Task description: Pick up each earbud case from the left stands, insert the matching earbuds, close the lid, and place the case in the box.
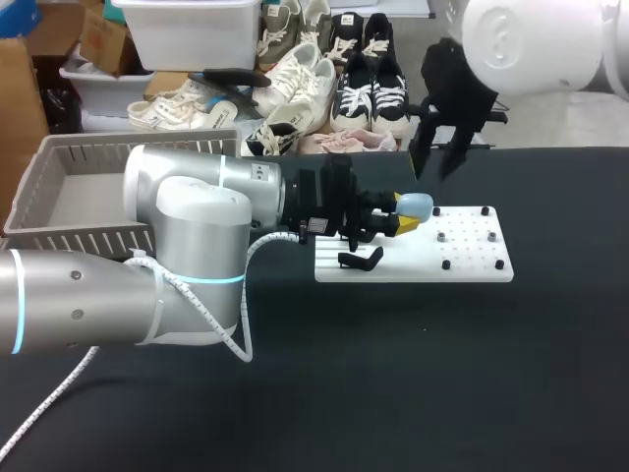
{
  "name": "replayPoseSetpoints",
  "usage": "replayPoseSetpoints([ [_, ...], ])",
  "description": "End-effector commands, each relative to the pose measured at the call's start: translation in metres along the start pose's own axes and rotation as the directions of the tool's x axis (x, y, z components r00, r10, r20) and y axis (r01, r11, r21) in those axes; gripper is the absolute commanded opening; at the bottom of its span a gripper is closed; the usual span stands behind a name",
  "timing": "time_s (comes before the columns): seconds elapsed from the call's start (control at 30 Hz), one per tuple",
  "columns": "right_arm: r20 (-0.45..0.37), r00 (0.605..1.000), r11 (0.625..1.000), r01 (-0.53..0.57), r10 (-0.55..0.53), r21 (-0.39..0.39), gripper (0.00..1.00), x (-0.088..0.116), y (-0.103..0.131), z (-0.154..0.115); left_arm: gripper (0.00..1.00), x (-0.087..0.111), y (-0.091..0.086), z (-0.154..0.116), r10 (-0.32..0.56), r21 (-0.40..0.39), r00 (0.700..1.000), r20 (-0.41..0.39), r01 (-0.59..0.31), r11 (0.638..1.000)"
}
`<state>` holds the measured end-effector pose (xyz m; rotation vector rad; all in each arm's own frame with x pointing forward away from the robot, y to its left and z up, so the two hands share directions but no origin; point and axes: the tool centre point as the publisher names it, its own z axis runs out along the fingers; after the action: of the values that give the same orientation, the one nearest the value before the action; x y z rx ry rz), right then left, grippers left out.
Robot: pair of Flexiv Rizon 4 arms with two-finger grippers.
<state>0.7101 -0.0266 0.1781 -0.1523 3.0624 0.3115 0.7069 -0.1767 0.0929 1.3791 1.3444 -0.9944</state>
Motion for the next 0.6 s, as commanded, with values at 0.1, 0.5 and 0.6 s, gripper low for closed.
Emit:
replayPoseSetpoints([
  [0.1,0.181,0.982,0.998,-0.052,0.057,-0.029,0.34,0.022,-0.014,-0.023,0.0,0.001,0.0,0.0,0.001,-0.002,1.0,0.003,-0.001,1.0],
  [0.5,0.171,0.969,0.983,-0.169,0.178,-0.066,0.35,0.032,-0.036,-0.02,0.0,0.01,0.031,-0.088,0.013,-0.246,0.999,-0.034,-0.021,0.969],
  [0.6,0.159,0.969,0.982,-0.182,0.188,-0.056,0.35,0.034,-0.036,-0.019,0.0,0.014,0.041,-0.128,0.008,-0.338,0.997,-0.074,-0.033,0.941],
])
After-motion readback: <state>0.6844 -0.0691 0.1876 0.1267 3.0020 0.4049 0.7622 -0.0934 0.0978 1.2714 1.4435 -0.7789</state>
